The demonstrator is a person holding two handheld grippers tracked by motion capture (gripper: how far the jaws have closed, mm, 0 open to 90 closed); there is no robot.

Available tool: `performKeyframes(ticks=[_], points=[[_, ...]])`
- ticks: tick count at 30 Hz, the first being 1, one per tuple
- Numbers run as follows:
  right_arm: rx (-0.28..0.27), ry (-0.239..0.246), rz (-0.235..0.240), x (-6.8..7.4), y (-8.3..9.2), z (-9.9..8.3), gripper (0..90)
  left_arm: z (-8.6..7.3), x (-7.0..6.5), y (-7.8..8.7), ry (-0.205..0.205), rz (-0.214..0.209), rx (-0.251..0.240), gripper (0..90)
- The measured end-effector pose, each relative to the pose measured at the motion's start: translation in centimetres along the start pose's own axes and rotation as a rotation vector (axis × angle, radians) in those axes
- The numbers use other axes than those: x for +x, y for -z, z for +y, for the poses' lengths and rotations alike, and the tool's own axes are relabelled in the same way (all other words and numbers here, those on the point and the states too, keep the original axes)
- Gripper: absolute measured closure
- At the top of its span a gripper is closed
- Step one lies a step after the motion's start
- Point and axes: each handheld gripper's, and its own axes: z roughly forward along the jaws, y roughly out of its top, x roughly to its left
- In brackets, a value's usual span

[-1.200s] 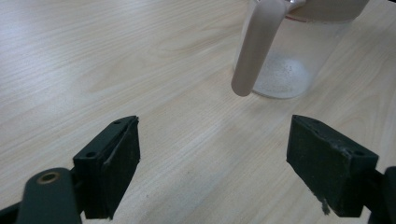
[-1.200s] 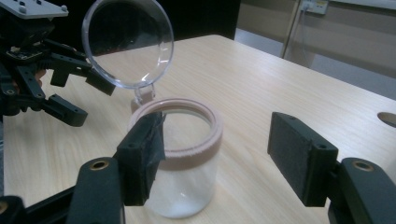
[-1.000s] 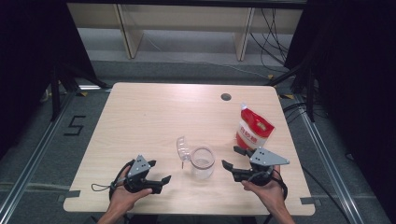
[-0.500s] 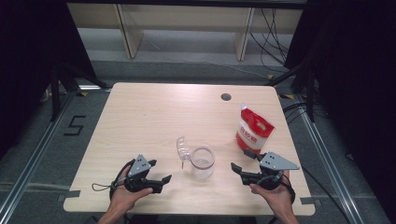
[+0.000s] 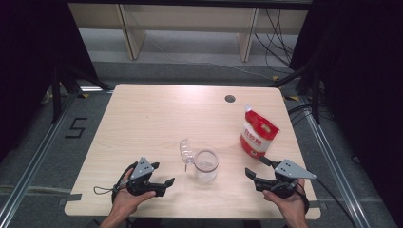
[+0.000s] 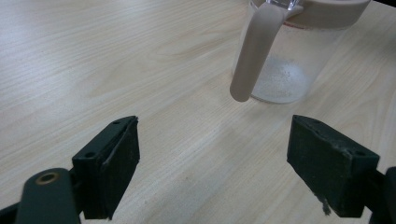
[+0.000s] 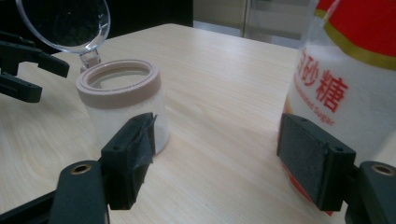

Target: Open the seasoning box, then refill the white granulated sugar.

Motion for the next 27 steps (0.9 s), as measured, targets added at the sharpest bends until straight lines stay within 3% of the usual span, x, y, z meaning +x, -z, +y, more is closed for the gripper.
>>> performKeyframes(ticks=[1,3,4,9,11,12,13,14,15,19,21,26,27], points=[[0.008,-0.020,-0.008,0.0,0.2,-0.1,28.3,0.0,0.0,0.0,0.002,0.001,0.000,16.7],[0.006,-0.006,-0.018,-0.5,0.4,-0.2,28.3,0.0,0.0,0.0,0.000,0.001,0.001,16.7],[0.004,-0.034,-0.026,-0.4,0.5,-0.4,28.3,0.0,0.0,0.0,0.000,0.001,0.001,16.7],[-0.005,-0.011,-0.052,-0.8,0.8,-0.5,28.3,0.0,0.0,0.0,0.000,0.004,-0.003,16.8],[-0.005,-0.038,-0.054,-0.8,1.0,-0.6,28.2,0.0,0.0,0.0,0.000,0.003,-0.002,16.9],[-0.004,-0.019,-0.082,-1.2,1.1,-0.7,26.8,0.0,0.0,0.0,0.000,0.002,-0.003,16.9],[-0.004,-0.019,-0.082,-1.2,1.1,-0.7,26.8,0.0,0.0,-0.1,-0.010,0.002,0.000,16.9],[0.006,-0.052,-0.081,-1.3,1.2,-0.8,26.3,0.0,-0.1,-0.1,0.001,0.002,0.001,16.9],[-0.001,-0.031,-0.092,-1.6,1.2,-0.8,25.9,0.0,-0.1,-0.1,-0.010,0.001,0.004,16.8],[0.002,-0.037,-0.082,-1.9,1.4,-0.8,25.8,0.1,0.0,0.0,-0.025,0.002,0.006,16.9],[-0.024,-0.042,-0.089,-1.9,1.3,-0.8,25.0,0.0,0.0,0.0,-0.023,-0.002,0.005,16.8],[-0.017,-0.064,-0.106,-2.2,1.5,-0.9,24.0,0.1,0.0,-0.1,-0.024,-0.001,0.005,16.9],[-0.017,-0.064,-0.106,-2.2,1.5,-0.9,24.0,0.0,-0.2,-0.1,-0.006,0.005,0.005,16.9]])
